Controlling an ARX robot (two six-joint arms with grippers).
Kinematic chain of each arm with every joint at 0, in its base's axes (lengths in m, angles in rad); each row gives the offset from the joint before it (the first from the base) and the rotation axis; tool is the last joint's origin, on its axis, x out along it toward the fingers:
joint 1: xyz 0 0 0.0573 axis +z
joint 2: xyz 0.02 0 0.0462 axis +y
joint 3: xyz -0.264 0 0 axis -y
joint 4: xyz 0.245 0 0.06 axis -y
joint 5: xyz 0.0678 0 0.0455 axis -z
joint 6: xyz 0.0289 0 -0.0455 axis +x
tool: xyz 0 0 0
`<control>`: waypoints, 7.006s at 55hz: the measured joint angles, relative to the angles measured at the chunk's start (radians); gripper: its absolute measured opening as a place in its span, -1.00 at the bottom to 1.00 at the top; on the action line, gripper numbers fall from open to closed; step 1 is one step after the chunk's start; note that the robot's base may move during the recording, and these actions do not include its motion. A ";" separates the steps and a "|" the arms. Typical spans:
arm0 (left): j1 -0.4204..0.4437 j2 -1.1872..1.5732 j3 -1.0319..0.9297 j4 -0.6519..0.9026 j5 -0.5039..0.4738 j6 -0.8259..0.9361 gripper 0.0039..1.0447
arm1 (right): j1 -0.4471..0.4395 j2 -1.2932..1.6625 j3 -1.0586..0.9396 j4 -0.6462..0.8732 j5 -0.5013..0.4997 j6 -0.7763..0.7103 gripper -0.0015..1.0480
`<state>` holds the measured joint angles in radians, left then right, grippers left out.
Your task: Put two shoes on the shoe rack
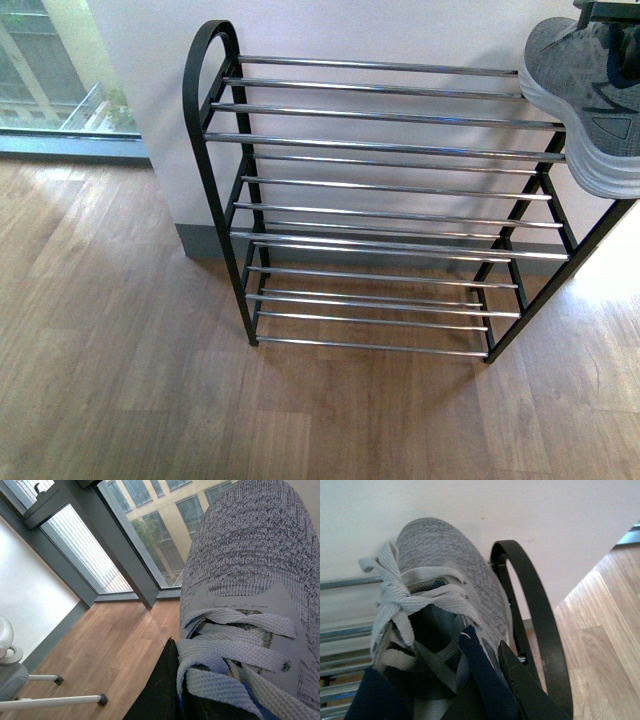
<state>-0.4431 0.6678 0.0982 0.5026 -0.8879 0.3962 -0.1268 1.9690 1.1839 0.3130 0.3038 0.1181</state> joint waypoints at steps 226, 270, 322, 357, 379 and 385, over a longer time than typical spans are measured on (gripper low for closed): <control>0.000 0.000 0.000 0.000 -0.002 0.000 -0.97 | 0.123 -1.964 -1.164 -0.310 -0.304 -0.116 -0.01; -0.043 0.097 0.143 -0.312 0.090 -0.414 -0.97 | 0.126 -1.965 -1.164 -0.311 -0.304 -0.115 0.82; -0.142 1.394 1.417 -0.596 0.451 -0.819 -0.97 | 0.126 -1.965 -1.164 -0.311 -0.303 -0.115 0.82; -0.164 1.900 2.163 -0.913 0.533 -0.812 -0.97 | 0.126 -1.965 -1.164 -0.311 -0.303 -0.115 0.82; -0.163 1.885 2.114 -0.869 0.533 -0.811 -0.97 | 0.126 -1.965 -1.164 -0.311 -0.303 -0.115 0.82; -0.163 1.885 2.114 -0.869 0.531 -0.811 -0.97 | 0.126 -1.965 -1.164 -0.311 -0.303 -0.115 0.82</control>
<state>-0.6060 2.5526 2.2124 -0.3668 -0.3565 -0.4152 -0.0013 0.0044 0.0196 0.0017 0.0006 0.0029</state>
